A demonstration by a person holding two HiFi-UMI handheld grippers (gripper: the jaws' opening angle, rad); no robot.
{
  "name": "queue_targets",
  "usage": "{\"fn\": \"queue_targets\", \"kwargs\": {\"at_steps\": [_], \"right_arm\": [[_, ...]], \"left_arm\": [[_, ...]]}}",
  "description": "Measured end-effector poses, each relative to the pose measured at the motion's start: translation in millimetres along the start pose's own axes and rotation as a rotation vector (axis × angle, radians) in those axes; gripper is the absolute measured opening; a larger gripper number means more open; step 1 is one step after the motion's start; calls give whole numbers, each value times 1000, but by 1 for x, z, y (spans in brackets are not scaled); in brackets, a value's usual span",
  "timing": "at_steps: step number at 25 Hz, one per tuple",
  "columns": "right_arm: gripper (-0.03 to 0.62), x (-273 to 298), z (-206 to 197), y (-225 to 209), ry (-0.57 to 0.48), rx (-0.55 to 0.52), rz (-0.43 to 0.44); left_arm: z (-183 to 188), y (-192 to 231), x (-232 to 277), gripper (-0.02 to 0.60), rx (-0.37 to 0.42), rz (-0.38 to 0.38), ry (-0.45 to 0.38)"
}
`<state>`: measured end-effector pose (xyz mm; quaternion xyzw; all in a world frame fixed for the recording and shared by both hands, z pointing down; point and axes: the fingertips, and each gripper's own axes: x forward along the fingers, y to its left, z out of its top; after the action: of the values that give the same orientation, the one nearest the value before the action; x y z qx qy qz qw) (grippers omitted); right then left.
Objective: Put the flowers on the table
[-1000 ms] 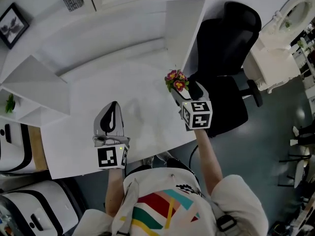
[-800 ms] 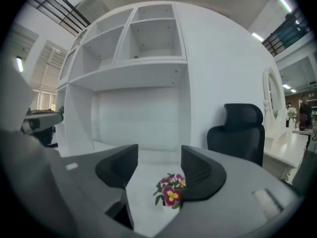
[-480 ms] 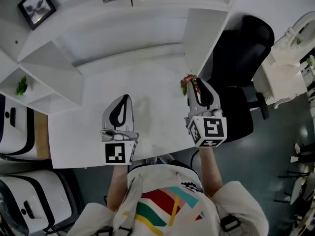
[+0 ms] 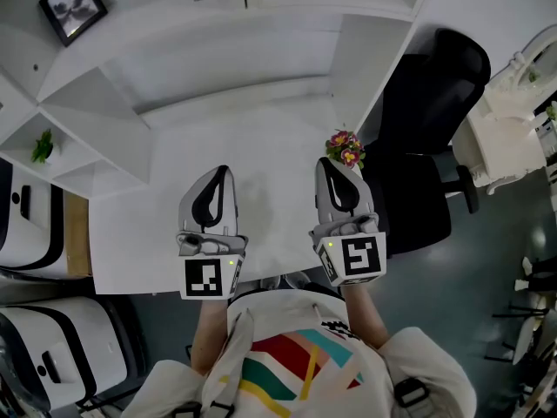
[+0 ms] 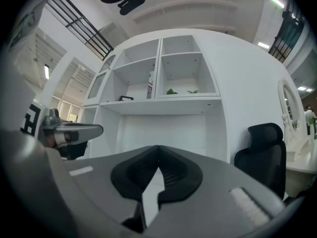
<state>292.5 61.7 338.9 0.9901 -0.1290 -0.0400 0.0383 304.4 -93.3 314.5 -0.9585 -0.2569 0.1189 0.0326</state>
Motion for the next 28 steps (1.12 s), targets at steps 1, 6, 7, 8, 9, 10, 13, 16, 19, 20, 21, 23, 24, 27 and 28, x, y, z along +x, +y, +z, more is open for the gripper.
{"fn": "queue_targets", "kwargs": {"at_steps": [1,6,7,8,9,10,13,16,19,20,21,23,24,27,28], "right_arm": [[1,-1,0,3,2,-1,14],[0,-4,-2,3,17,-21,19],[2,-5,-2,3,19,-17,16],[1,-6,-2,2,19,-15,13],[2,-7,-3,2,19,-16,12],[2,-8,-3,1,19,-19,10],[0,-12,-3,-5,21,-21,-2],[0,-17,-6,-10,31,-7,-15],[2,-21,-7,-13,30,-8,-18],[0,-22,-8,-13,30,-5,-21],[2,-23,-9,-15,30,-3,-25],[1,-25,-9,-19,33,-8,-34],[0,-26,-9,-21,35,-11,-38],[0,-27,-8,-29,33,-14,-52],[2,-27,-7,-32,32,-14,-59]], "left_arm": [[0,0,0,5,-3,-1,1],[0,-3,-2,5,-4,-12,5],[0,-4,-2,5,-4,-14,4],[1,-5,-2,5,-4,-16,1],[2,-6,-2,5,-5,-18,-4],[2,-7,-2,5,-4,-20,-8],[1,-10,-2,5,-2,-23,-1],[0,-13,-3,5,-5,-26,7],[1,-16,-2,5,-4,-31,1],[1,-17,-2,5,-6,-35,1],[1,-18,-2,5,-10,-40,0],[1,-19,0,5,-20,-47,0],[1,-20,0,5,-22,-48,1],[1,-22,4,5,-20,-50,0],[1,-23,5,5,-20,-52,-2]]}}
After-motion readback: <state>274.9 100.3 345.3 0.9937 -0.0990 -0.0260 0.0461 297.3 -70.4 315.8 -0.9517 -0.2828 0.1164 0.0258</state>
